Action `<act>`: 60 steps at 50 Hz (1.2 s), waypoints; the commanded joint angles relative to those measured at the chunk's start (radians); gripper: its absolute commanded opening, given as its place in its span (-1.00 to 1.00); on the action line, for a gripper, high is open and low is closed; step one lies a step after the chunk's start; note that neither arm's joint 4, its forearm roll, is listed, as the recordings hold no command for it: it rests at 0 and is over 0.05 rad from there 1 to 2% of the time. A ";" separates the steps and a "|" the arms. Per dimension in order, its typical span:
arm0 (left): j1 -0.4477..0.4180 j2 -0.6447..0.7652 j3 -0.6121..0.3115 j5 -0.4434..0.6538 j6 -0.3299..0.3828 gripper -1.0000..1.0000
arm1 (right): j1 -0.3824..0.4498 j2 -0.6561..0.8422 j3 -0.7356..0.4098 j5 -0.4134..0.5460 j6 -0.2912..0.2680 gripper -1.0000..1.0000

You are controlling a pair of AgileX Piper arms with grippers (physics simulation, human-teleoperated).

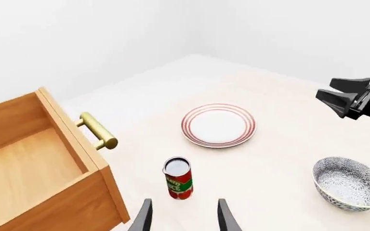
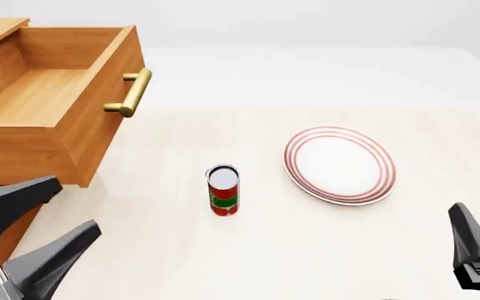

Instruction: Put the bowl in the top drawer of the cabinet.

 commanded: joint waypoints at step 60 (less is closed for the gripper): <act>-0.407 0.651 -0.268 -0.189 -0.288 1.00 | 0.000 -0.004 0.000 0.004 0.000 1.00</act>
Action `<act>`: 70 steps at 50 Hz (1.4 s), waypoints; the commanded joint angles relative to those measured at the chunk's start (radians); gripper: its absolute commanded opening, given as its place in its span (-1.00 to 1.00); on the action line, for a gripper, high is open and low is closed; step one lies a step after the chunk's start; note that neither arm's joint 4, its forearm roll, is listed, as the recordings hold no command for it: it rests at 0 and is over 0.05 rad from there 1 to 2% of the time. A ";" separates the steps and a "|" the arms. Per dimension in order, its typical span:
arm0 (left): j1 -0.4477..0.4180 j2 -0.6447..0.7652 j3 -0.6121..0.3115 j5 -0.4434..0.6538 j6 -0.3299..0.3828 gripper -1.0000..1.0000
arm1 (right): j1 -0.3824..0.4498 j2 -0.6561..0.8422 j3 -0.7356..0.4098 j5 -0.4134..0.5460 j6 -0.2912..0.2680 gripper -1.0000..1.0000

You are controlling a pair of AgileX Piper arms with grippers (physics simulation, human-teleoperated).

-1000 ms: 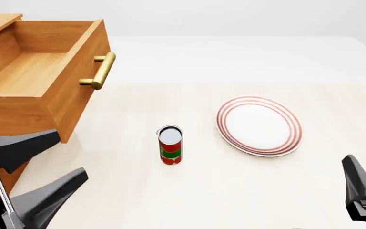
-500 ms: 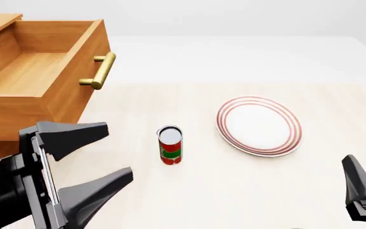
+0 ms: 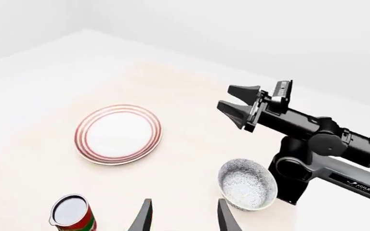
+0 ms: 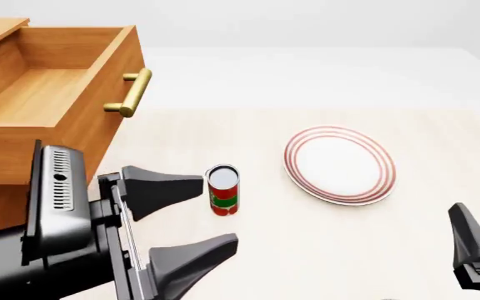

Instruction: Put the bowl in the top drawer of the cabinet.

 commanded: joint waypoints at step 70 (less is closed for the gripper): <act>-0.096 0.517 -0.208 -0.023 -0.518 1.00 | 0.000 -0.005 0.000 0.004 0.000 1.00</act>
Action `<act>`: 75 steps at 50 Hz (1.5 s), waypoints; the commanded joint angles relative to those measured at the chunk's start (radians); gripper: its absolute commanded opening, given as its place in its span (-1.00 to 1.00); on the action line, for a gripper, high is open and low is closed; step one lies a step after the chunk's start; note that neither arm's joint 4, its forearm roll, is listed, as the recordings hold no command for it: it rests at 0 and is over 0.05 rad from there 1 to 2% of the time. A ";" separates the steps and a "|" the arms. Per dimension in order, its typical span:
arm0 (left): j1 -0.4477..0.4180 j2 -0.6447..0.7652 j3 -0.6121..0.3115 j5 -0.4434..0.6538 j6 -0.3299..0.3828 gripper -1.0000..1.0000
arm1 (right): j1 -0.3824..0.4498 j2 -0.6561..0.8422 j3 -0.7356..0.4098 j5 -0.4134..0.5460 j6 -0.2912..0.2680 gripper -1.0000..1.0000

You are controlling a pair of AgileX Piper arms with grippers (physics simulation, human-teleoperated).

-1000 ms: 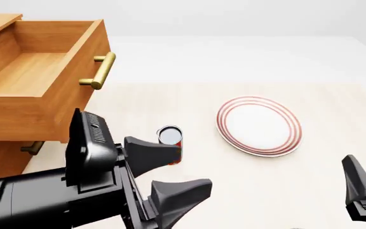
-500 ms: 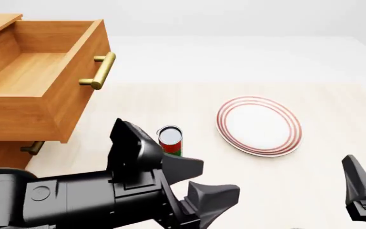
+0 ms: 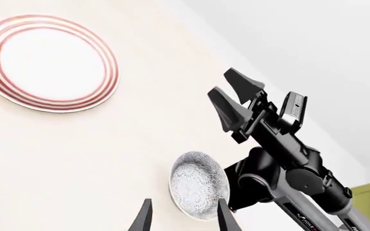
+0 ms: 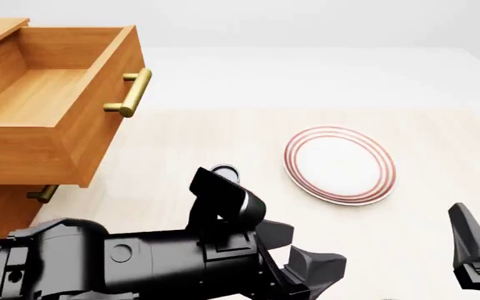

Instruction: Put the bowl in the top drawer of the cabinet.

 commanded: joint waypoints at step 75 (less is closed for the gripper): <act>-0.045 0.295 -0.049 -0.072 -0.190 1.00 | 0.000 -0.004 0.000 0.004 0.000 1.00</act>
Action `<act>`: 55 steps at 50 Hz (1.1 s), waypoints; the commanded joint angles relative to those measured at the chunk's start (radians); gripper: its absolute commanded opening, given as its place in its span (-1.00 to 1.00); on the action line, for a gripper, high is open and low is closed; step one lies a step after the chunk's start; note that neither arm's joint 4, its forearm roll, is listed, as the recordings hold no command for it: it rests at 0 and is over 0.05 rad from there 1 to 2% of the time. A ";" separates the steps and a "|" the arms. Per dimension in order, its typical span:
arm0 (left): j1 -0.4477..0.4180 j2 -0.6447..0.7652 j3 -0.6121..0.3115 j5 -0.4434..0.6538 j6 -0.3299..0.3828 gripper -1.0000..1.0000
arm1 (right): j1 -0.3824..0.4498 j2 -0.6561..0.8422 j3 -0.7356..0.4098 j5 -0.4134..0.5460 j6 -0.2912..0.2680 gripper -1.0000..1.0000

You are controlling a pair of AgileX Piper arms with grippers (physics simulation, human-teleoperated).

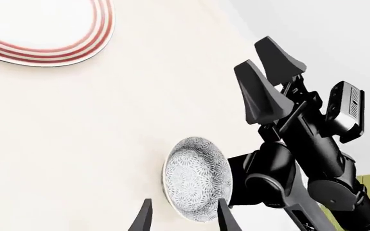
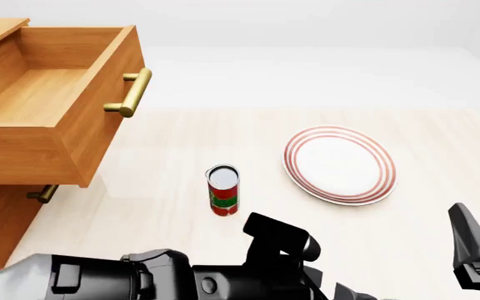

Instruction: Put the bowl in the top drawer of the cabinet.

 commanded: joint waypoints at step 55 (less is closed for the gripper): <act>-0.025 0.119 -0.008 -0.046 -0.078 1.00 | 0.000 -0.005 0.000 0.004 0.000 1.00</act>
